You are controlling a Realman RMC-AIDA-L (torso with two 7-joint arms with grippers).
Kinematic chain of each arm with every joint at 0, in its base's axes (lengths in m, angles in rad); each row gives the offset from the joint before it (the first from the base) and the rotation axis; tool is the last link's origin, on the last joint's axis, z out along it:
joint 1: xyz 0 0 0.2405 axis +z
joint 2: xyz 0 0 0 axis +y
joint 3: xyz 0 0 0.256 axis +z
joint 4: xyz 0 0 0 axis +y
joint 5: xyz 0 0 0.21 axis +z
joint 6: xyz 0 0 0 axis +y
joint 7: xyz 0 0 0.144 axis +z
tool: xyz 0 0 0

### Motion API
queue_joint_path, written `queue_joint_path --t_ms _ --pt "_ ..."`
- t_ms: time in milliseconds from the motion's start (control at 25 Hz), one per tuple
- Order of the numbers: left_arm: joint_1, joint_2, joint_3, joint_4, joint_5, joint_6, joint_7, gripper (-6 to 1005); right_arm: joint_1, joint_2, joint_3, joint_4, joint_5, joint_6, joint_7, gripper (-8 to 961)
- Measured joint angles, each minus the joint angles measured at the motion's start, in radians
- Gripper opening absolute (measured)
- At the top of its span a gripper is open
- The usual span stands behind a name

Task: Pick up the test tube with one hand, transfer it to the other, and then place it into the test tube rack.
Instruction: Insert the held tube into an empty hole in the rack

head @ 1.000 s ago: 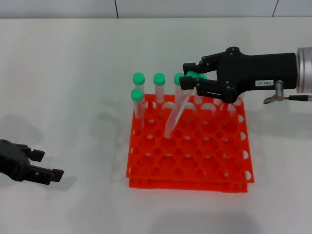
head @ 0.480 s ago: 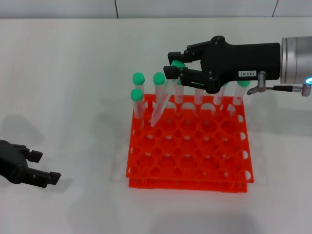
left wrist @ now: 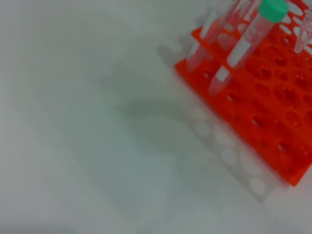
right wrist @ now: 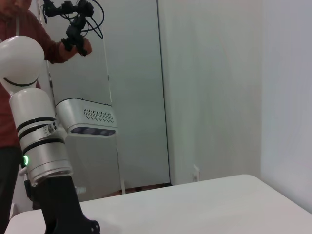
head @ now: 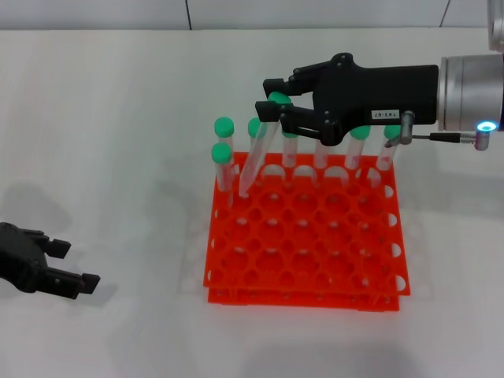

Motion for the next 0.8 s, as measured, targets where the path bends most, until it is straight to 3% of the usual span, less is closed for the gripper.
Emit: queue_joint_path --t_ms 800 --pt "-0.023 -0.008 -0.016 -0.018 -0.065 -0.053 0.077 883 -0.013 0.001 -0.027 0.028 0.075 0.054 -0.067 275"
